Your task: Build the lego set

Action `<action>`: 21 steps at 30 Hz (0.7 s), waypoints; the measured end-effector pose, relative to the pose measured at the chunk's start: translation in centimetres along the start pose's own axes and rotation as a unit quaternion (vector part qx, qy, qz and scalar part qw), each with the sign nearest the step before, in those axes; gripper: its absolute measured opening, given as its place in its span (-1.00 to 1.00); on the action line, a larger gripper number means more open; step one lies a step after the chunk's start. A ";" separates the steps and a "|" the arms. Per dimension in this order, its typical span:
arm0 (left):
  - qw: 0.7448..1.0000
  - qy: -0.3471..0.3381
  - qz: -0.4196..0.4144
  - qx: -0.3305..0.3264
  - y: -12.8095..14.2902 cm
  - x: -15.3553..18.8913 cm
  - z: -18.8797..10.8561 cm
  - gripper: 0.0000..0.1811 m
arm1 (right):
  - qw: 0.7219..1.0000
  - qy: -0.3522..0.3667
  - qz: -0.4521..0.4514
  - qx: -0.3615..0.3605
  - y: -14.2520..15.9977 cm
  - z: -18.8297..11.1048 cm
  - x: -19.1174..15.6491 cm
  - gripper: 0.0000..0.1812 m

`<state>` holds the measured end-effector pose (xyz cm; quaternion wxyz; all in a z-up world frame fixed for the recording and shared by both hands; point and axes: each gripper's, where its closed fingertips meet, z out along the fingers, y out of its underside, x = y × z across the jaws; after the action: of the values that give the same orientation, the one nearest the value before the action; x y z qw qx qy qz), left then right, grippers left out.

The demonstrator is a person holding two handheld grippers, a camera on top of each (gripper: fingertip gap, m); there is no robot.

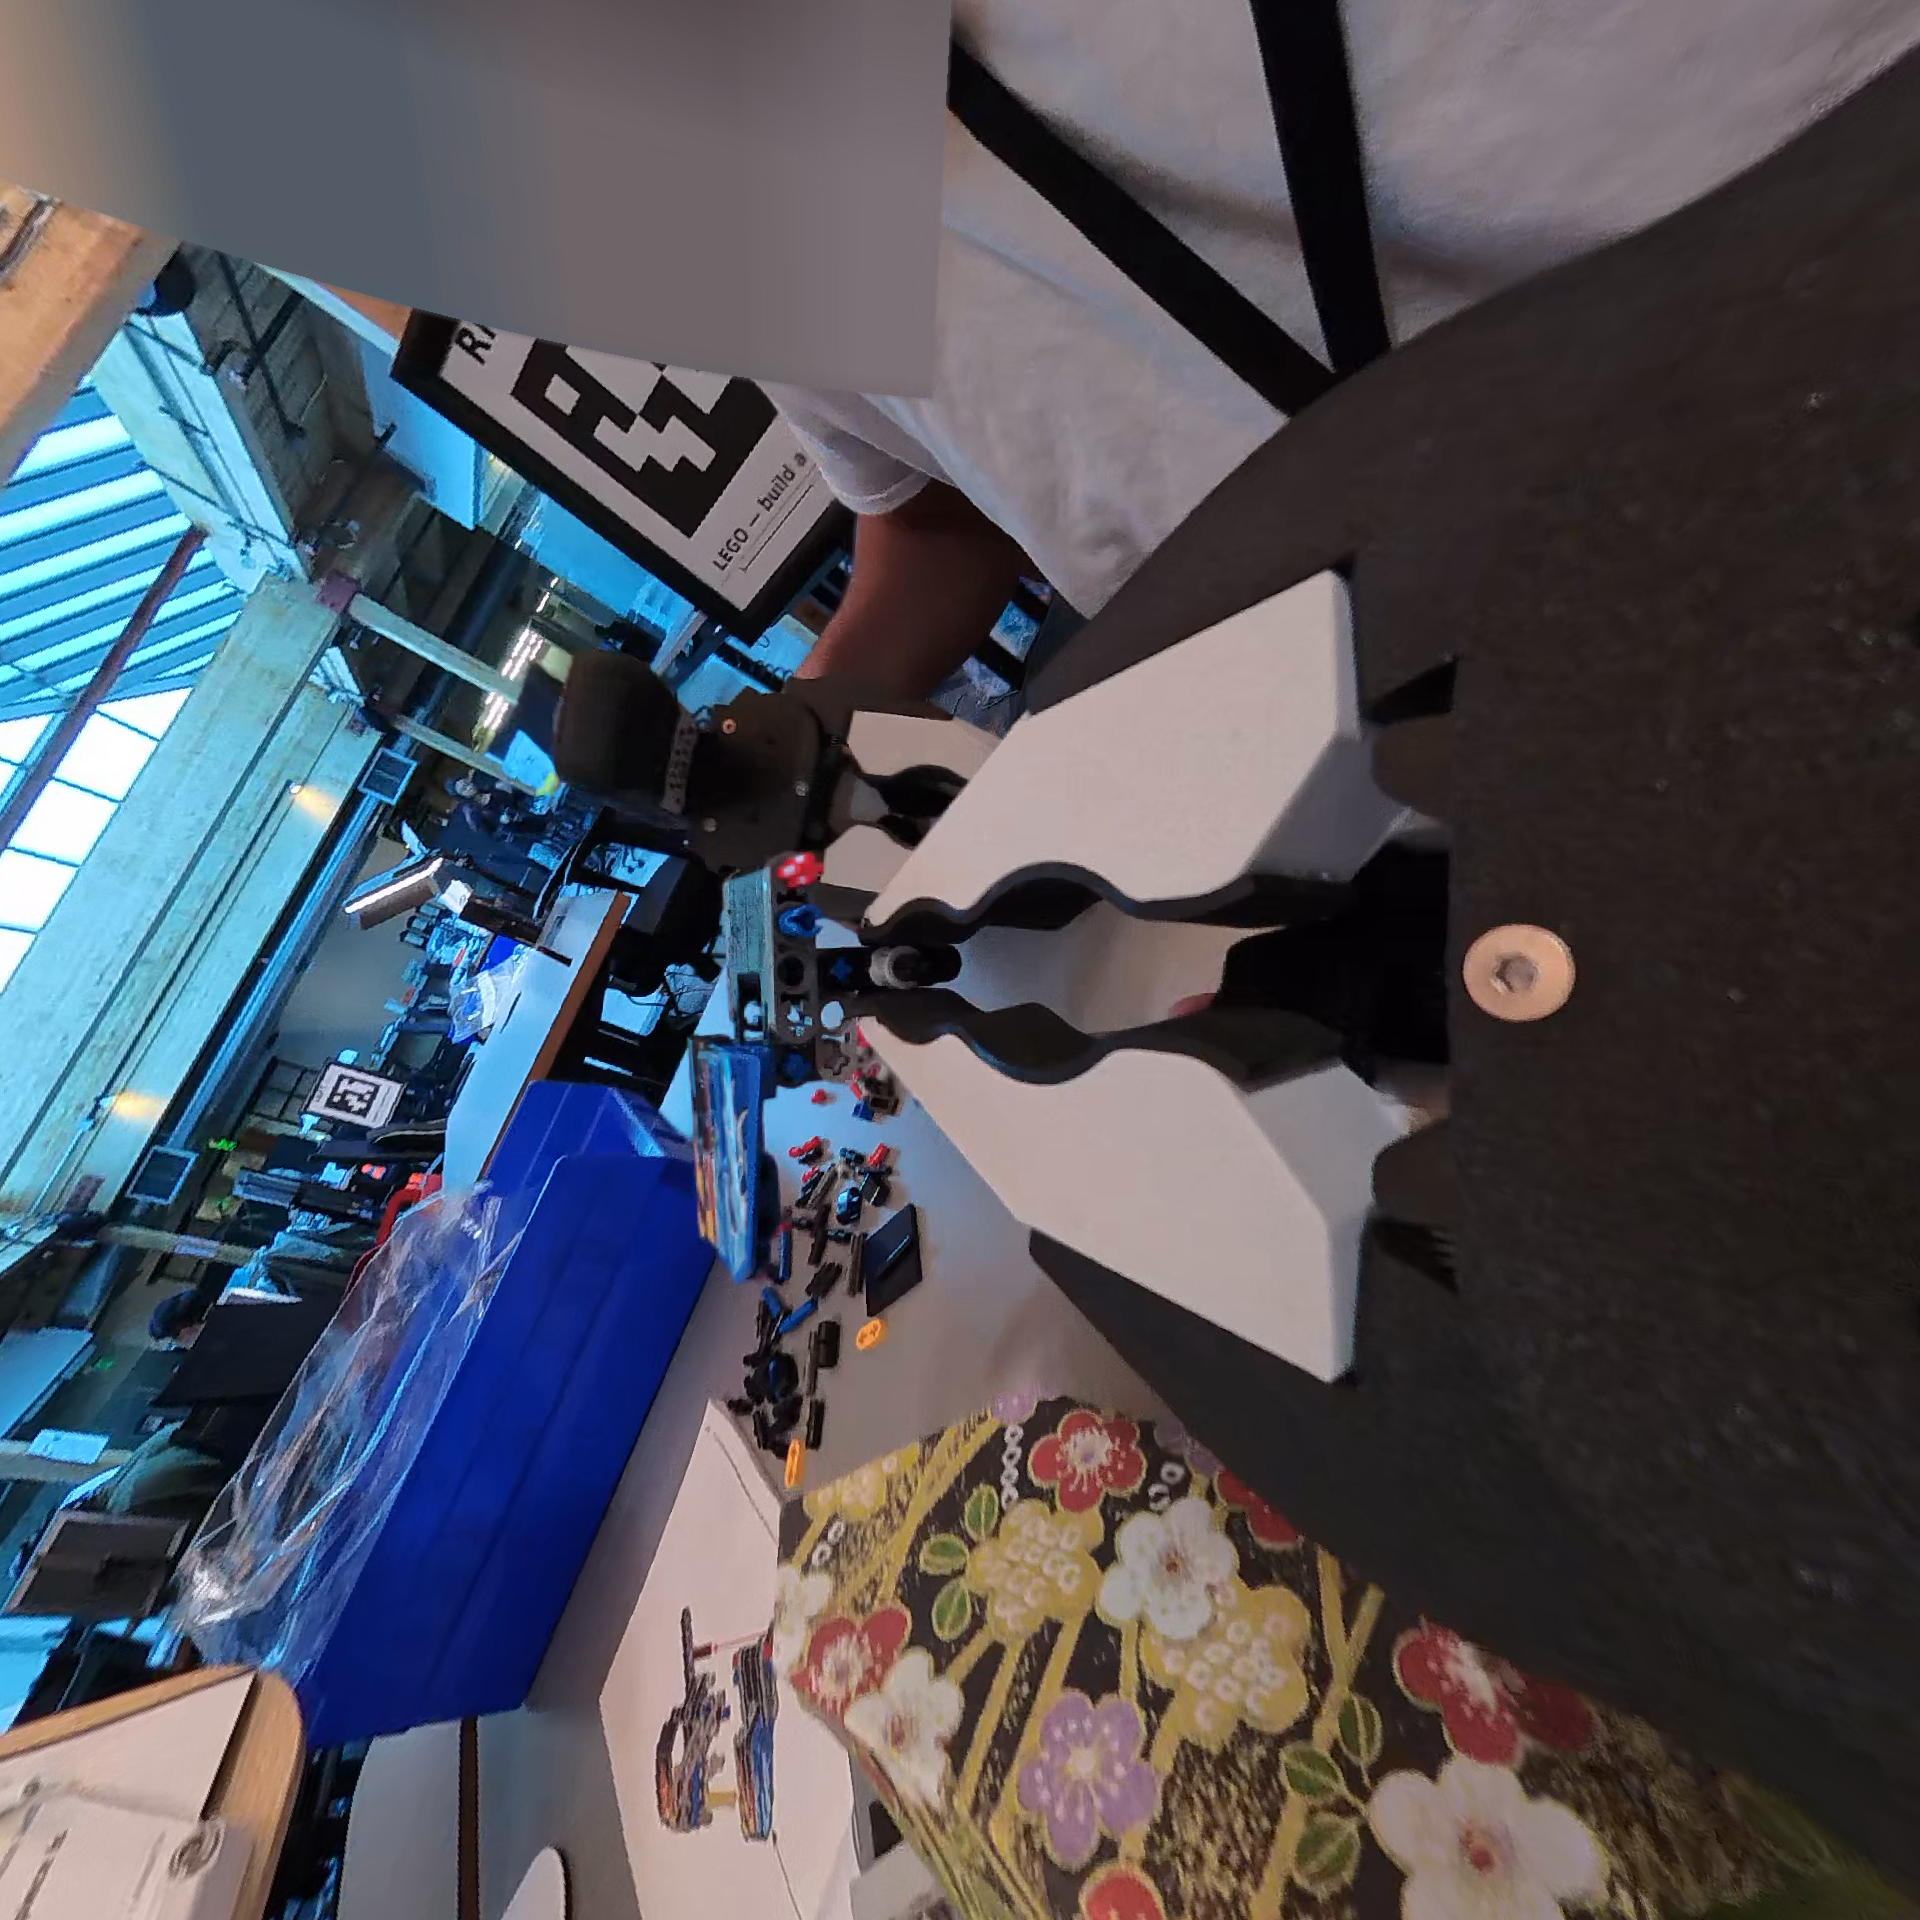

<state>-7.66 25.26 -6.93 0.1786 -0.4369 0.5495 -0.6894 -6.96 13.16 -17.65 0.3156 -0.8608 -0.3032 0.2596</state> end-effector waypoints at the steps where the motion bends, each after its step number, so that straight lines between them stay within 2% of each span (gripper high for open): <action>1: 1.000 0.004 0.000 -0.005 0.2 0.2 0.2 -0.94 | 1.000 0.002 0.001 0.008 0.3 0.4 -0.4 -0.77; 5: 0.999 0.024 -0.006 -0.033 1.5 1.0 0.8 -0.94 | 0.998 0.046 -0.032 0.011 0.7 1.1 0.2 -0.78; 7: 0.999 0.028 -0.008 -0.042 1.8 1.3 1.1 -0.94 | 0.997 0.053 -0.041 0.026 0.1 1.1 0.5 -0.78; 9: 0.998 0.039 -0.020 -0.045 2.0 1.6 1.2 -0.94 | 0.995 0.069 -0.045 0.064 -1.7 0.3 1.2 -0.78; 13: 0.996 0.063 -0.053 -0.044 2.1 2.1 1.3 -0.94 | 0.972 0.110 -0.029 0.206 -7.2 -2.7 3.0 -0.77; 15: 0.995 0.067 -0.055 -0.045 2.3 2.2 1.4 -0.94 | 0.964 0.075 0.026 0.253 -8.8 -3.0 3.4 -0.72; 18: 0.995 0.072 -0.052 -0.049 2.7 2.5 1.7 -0.94 | 0.940 -0.033 0.106 0.322 -10.6 -3.1 2.7 -0.70; 21: 0.994 0.077 -0.056 -0.051 3.0 2.8 2.0 -0.94 | 0.926 -0.065 0.131 0.348 -11.2 -2.5 2.6 -0.73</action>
<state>-8.32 20.98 -8.49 0.0737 -0.4211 0.5708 -0.7010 -7.62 20.94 -8.82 0.5380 -0.7104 -0.0979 0.4431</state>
